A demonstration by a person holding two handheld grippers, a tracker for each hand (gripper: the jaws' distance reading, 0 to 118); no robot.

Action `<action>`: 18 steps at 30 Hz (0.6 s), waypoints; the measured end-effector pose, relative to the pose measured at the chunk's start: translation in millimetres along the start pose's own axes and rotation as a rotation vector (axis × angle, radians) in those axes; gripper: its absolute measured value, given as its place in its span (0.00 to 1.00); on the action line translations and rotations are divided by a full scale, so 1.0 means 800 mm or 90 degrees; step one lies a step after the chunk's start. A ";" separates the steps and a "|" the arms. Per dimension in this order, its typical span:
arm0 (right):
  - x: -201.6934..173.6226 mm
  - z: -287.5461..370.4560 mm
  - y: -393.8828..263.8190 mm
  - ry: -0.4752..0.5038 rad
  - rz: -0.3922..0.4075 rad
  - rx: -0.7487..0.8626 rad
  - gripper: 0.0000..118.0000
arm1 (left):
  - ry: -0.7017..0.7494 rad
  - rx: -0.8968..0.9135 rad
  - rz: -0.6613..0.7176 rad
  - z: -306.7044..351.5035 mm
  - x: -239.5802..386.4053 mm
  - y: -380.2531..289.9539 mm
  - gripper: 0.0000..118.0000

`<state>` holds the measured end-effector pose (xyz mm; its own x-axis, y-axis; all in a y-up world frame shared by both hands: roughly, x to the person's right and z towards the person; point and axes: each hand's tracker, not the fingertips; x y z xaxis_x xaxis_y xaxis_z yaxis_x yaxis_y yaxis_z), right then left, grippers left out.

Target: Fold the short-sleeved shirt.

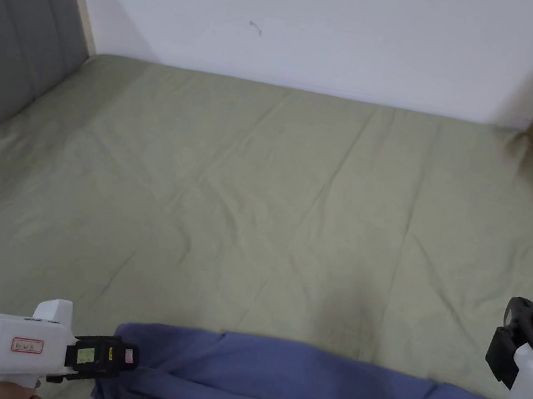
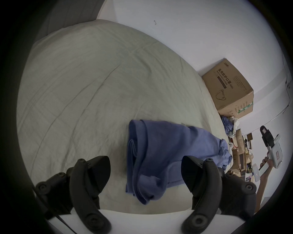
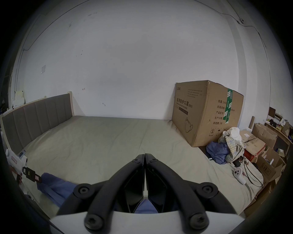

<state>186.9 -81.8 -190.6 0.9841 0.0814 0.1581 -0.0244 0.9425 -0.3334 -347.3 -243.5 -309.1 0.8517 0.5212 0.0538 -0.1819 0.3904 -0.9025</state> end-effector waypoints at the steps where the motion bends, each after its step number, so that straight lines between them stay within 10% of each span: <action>1: -0.001 -0.002 -0.001 0.000 0.001 -0.004 0.00 | -0.010 -0.003 0.012 -0.004 -0.006 0.001 0.81; 4: -0.002 -0.004 -0.004 0.002 0.006 -0.013 0.00 | -0.022 -0.029 0.043 -0.021 -0.014 0.006 0.78; 13: 0.007 -0.002 -0.007 -0.004 -0.002 -0.022 0.00 | -0.024 -0.015 0.003 -0.035 0.009 0.000 0.15; 18: 0.014 0.002 -0.004 -0.007 -0.006 -0.019 0.00 | 0.020 0.008 -0.056 -0.021 0.036 -0.006 0.07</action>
<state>197.3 -83.3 -186.2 0.9822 0.0767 0.1713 -0.0102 0.9330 -0.3597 -313.4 -243.1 -310.5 0.8796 0.4606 0.1188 -0.1122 0.4436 -0.8892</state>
